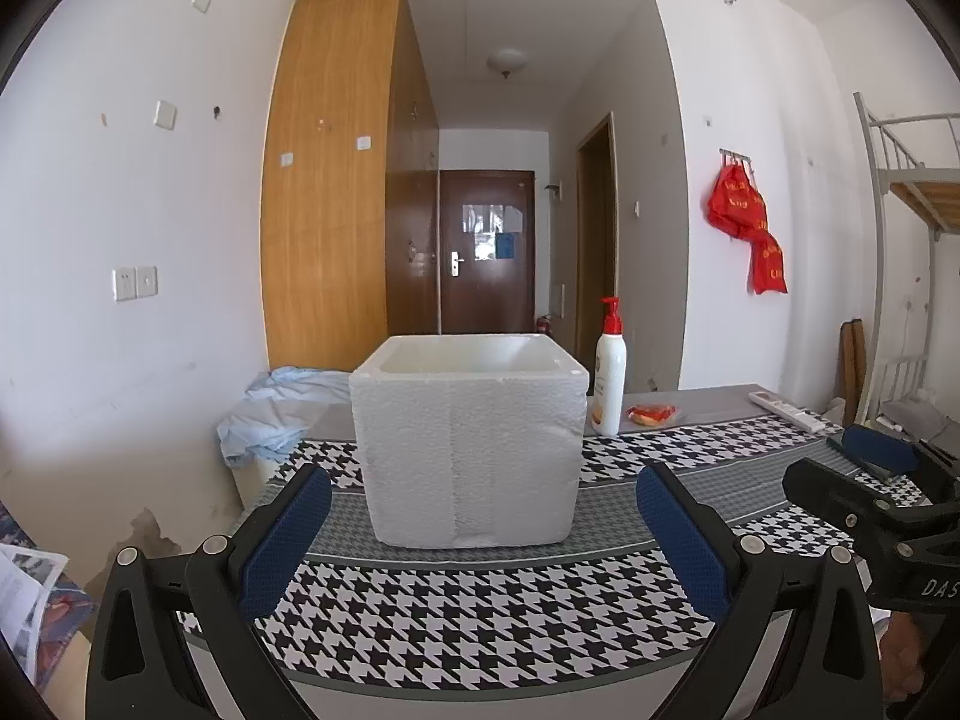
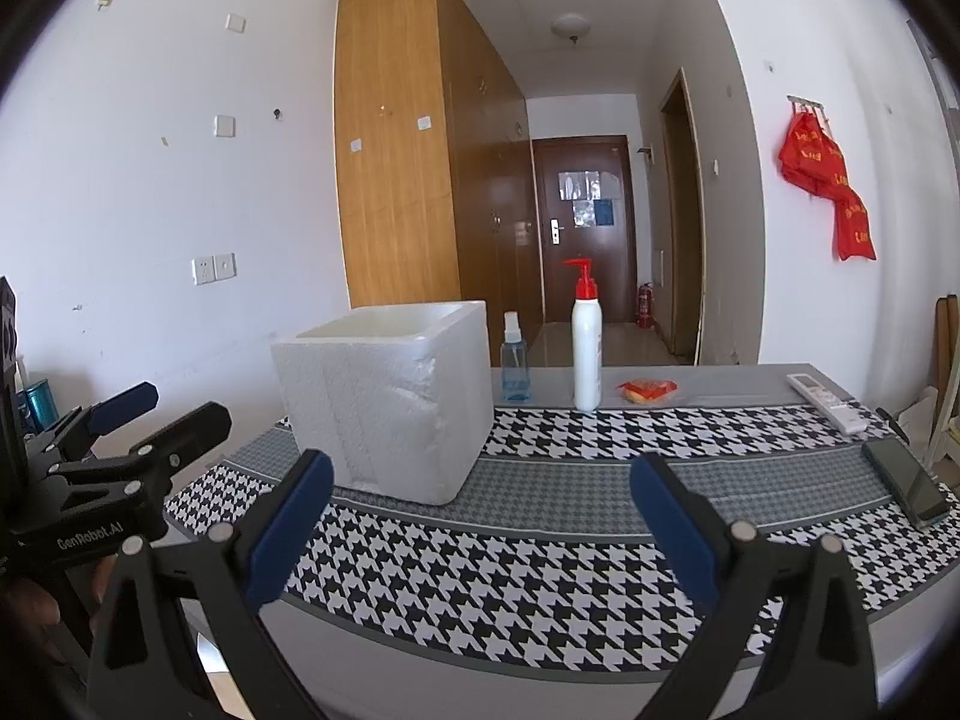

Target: Organize soft objects

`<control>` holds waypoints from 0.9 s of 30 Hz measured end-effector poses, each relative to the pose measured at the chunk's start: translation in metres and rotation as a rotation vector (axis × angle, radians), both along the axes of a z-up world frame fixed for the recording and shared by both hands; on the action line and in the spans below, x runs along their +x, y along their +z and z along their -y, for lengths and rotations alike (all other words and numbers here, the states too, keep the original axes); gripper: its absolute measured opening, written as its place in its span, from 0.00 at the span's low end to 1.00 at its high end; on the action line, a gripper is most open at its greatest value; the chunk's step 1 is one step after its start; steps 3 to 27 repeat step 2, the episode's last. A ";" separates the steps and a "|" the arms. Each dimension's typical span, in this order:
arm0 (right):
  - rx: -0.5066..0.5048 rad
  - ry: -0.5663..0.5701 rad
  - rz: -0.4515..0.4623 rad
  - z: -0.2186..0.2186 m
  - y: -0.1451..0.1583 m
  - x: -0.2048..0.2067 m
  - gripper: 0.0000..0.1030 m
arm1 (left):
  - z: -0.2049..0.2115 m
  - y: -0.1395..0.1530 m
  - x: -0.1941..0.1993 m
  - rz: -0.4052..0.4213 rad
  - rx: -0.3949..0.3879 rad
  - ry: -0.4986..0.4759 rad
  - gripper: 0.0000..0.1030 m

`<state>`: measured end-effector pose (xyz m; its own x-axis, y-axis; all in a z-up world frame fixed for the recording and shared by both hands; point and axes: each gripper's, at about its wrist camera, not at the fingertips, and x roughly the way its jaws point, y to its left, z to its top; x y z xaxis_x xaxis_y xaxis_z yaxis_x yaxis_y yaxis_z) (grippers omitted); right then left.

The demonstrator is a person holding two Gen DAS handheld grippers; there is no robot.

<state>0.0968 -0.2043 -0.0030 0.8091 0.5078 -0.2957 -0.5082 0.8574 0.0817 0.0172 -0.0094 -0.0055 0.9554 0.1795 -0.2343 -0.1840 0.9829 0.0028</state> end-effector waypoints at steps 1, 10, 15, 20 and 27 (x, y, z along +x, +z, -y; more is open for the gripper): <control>0.001 0.001 -0.002 0.000 0.000 0.000 0.98 | 0.000 0.000 0.000 0.002 -0.001 0.003 0.99; 0.001 0.001 -0.002 0.000 0.000 0.000 0.98 | 0.000 0.000 0.000 0.001 -0.001 0.003 0.99; 0.001 0.001 -0.002 0.000 0.000 0.000 0.98 | 0.000 0.000 0.000 0.001 -0.001 0.003 0.99; 0.001 0.001 -0.002 0.000 0.000 0.000 0.98 | 0.000 0.000 0.000 0.001 -0.001 0.003 0.99; 0.001 0.001 -0.002 0.000 0.000 0.000 0.98 | 0.000 0.000 0.000 0.001 -0.001 0.003 0.99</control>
